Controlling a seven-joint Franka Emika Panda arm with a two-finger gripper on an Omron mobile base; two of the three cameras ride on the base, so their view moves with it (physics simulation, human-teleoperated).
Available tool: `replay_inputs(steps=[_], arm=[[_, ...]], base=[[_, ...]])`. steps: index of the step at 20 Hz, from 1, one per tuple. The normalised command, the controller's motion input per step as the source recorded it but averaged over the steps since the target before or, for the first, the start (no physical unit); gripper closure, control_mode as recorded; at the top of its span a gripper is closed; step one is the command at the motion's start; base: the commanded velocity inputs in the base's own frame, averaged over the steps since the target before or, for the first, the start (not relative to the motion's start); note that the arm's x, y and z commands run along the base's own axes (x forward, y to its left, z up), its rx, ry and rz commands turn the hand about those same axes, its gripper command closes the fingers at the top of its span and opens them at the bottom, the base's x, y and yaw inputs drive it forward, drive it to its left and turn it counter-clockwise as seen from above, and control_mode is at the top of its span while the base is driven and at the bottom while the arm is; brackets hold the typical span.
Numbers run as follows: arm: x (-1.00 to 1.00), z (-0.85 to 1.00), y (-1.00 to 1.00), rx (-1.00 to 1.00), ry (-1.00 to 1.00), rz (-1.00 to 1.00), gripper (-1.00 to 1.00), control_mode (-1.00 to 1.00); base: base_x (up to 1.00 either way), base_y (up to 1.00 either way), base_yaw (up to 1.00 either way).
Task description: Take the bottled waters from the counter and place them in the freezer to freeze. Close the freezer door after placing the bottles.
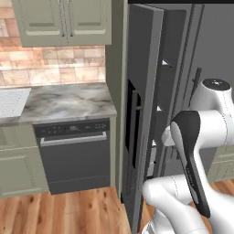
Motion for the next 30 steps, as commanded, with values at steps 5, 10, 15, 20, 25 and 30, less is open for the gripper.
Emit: replay_inputs(steps=[5, 10, 15, 20, 25, 30], arm=[[0.00, 0.00, 0.00, 0.00, 0.00, 0.00, -1.00, 1.00], [0.00, 0.00, 0.00, 0.00, 0.00, 0.00, -1.00, 1.00], [0.00, 0.00, 0.00, 0.00, 0.00, 0.00, -1.00, 1.00], [0.00, 0.00, 0.00, 0.00, 0.00, 0.00, -1.00, 1.00], [0.00, 0.00, 0.00, 0.00, 0.00, 0.00, -1.00, 1.00], [0.00, 0.00, 0.00, 0.00, 0.00, 0.00, -1.00, 1.00]], base=[[0.00, 0.40, 0.00], [0.07, 0.10, 0.00], [0.14, -0.01, 0.00], [0.15, -0.01, 0.00], [0.28, 0.00, 0.00], [0.27, 0.00, 0.00]])
